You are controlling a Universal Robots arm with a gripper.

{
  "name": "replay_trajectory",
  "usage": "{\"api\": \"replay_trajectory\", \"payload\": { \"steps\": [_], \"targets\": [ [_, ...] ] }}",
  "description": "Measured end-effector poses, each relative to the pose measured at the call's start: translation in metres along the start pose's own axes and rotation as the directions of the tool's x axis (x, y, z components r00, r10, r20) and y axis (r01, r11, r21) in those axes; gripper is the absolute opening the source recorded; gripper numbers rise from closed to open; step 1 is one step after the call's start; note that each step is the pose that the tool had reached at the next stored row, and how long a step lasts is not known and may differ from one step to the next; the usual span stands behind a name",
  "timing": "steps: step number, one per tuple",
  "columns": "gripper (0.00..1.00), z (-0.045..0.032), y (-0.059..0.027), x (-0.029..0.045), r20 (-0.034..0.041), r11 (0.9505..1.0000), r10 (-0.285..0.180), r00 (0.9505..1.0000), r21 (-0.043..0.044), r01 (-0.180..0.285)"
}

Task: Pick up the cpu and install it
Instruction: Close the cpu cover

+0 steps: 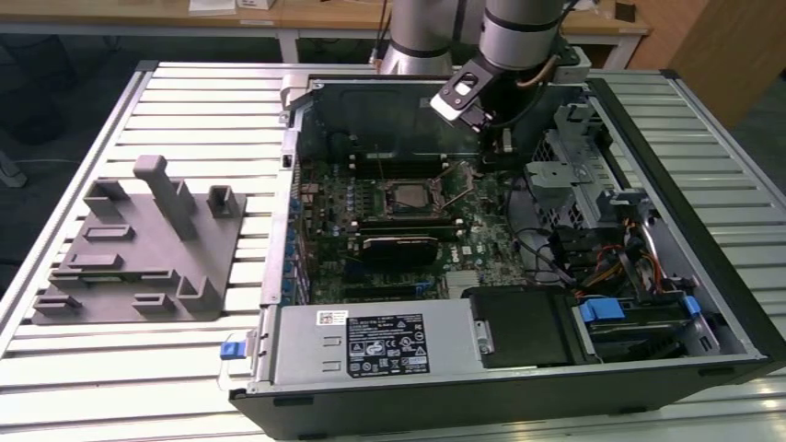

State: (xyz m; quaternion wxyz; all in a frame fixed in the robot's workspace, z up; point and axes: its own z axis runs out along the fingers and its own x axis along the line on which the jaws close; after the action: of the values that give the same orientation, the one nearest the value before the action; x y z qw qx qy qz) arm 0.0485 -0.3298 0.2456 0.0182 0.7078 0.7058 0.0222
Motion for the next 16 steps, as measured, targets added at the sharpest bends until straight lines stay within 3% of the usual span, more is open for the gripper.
{"api": "replay_trajectory", "payload": {
  "steps": [4, 9, 16],
  "targets": [
    [0.11, 0.0056, -0.0001, 0.0, -0.0001, 1.0, 0.0, 1.0, -0.0001, 0.0],
    [0.11, 0.0059, -0.0022, 0.0, -0.0027, 1.0, 0.0, 1.0, -0.0001, 0.0],
    [0.11, 0.0052, -0.013, -0.0001, -0.0083, 1.0, 0.0, 1.0, 0.0, 0.0]
  ]
}}
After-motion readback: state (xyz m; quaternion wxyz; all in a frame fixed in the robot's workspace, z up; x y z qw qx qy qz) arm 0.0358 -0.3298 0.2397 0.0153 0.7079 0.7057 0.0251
